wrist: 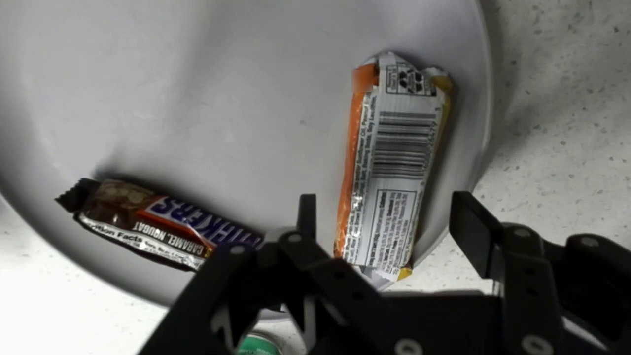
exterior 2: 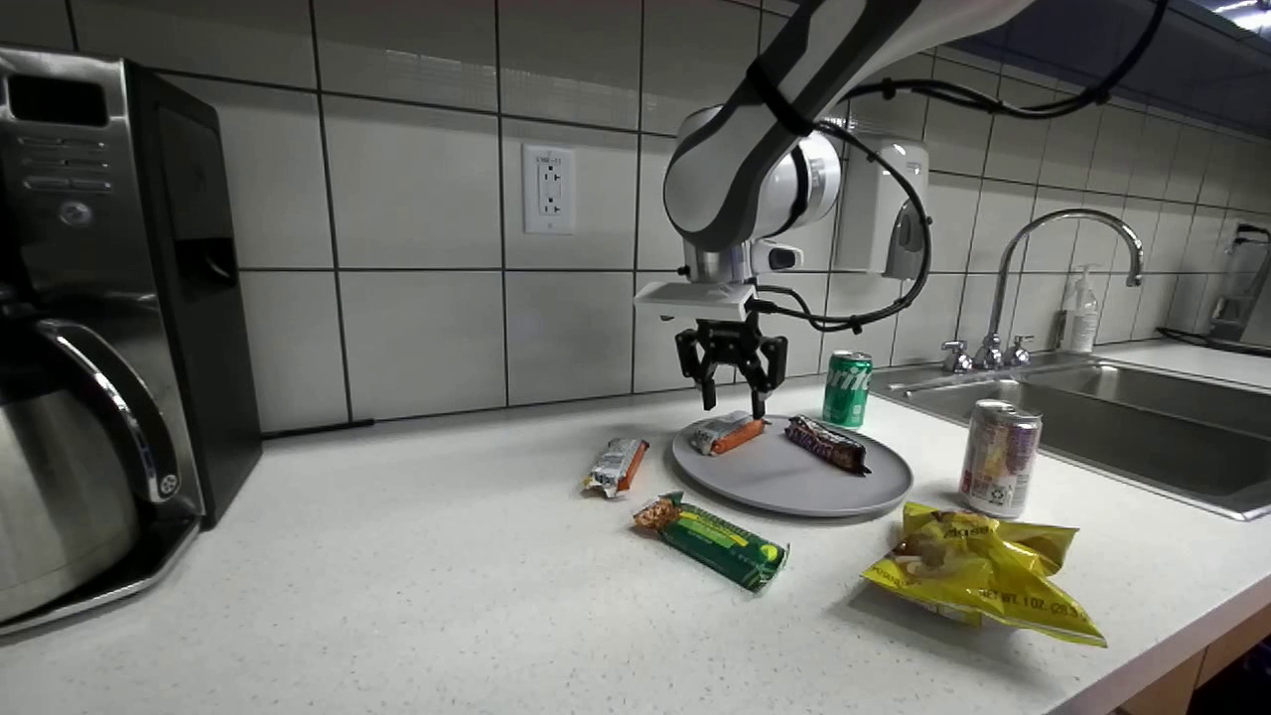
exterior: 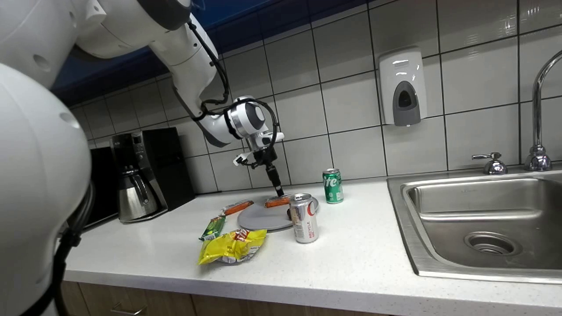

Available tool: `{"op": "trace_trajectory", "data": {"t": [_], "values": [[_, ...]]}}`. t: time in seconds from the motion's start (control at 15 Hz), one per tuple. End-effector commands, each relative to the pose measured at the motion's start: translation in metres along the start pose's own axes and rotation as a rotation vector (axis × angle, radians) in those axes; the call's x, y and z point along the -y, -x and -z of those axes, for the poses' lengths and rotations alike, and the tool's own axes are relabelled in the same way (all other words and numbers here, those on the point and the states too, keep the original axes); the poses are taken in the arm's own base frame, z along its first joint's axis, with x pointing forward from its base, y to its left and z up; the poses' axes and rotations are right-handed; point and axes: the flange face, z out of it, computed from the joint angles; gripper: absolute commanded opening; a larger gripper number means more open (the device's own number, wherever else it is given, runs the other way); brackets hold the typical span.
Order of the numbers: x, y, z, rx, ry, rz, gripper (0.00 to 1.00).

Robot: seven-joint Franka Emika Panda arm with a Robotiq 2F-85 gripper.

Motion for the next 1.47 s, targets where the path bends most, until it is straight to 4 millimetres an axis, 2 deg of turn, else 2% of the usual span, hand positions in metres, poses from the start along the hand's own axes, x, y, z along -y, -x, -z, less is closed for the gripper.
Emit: {"op": "trace_trajectory", "data": {"t": [0.0, 0.73, 1.07, 1.13, 1.4], "values": [[-0.014, 0.002, 0.014, -0.005, 0.009, 0.030, 1.00], [-0.005, 0.021, 0.032, 0.027, -0.060, 0.220, 1.00], [0.006, 0.036, 0.034, 0.049, -0.079, 0.241, 1.00], [0.007, 0.034, 0.026, 0.029, -0.052, 0.216, 1.00], [0.008, 0.036, 0.023, 0.031, -0.048, 0.218, 1.00]]}}
